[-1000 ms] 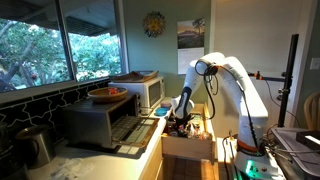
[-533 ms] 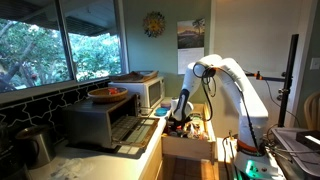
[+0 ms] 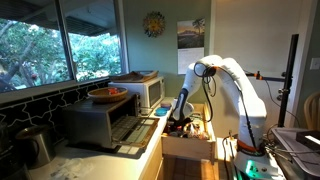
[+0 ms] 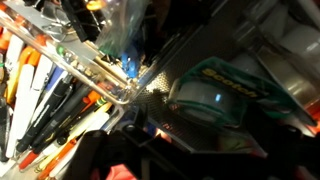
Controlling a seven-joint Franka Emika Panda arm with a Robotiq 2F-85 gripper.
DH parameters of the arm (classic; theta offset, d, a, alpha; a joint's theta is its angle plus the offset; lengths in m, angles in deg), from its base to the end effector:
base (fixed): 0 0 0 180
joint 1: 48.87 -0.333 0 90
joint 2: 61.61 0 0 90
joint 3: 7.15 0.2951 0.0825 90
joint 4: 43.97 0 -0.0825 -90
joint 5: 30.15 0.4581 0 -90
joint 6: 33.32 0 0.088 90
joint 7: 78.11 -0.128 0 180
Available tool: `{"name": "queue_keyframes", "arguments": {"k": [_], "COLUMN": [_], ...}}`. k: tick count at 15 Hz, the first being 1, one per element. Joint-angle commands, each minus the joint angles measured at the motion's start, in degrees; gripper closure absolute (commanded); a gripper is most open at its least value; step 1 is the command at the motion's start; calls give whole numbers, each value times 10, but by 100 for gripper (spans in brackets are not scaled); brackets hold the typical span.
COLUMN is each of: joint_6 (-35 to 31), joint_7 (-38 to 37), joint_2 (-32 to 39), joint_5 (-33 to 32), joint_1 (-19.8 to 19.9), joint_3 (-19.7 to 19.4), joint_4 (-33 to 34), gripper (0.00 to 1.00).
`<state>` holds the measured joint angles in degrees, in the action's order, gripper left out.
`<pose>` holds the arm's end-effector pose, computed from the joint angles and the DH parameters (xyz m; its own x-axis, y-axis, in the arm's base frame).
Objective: Remove the green pack from the open toaster oven and put it in the open drawer.
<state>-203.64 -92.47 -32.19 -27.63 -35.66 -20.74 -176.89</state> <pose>0.4756 -0.2646 0.0324 0.7419 -0.6473 0.1748 -0.6642 -0.7451 0.0601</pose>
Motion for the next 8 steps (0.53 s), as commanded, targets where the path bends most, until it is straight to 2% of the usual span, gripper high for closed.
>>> {"name": "queue_keyframes", "arguments": {"k": [1,2,4,8], "joint_6": [18,36,77,163], "joint_7": [86,111,141,175], "joint_2": [-69,-93,-135,-227], "joint_5": [18,19,10,-20], "joint_1": [48,64,68,64], "joint_3": [30,38,21,-32], "joint_4": [-53,-66,-89,-125], "gripper": [0,0,0,0]}}
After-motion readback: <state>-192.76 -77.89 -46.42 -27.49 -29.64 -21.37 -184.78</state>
